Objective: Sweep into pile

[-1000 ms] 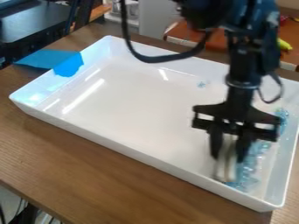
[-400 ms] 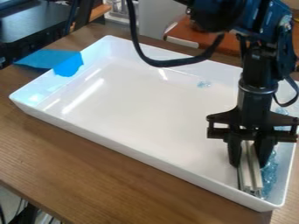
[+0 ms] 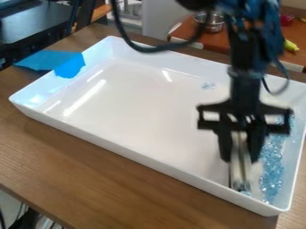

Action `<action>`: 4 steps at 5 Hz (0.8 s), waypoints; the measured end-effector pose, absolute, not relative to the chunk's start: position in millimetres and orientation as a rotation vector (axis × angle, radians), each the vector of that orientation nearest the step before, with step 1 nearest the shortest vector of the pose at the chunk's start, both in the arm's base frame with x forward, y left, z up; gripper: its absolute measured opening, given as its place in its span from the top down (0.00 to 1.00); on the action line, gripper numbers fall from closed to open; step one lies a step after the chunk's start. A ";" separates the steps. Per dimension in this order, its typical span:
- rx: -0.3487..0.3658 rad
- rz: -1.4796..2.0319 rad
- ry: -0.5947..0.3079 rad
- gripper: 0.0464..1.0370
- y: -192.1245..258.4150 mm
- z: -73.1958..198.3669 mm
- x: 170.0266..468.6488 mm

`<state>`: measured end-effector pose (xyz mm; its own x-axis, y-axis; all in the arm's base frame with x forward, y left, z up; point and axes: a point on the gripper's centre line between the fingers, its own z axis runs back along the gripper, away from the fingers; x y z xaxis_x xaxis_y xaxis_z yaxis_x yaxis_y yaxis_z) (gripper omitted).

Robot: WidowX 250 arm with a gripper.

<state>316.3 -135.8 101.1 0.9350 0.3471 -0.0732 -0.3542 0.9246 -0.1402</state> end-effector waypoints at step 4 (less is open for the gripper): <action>0.031 0.189 0.016 0.67 30.7 127.8 366.7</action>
<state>366.7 30.7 127.8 0.9820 0.1884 -0.0131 -0.1879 0.9817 0.0320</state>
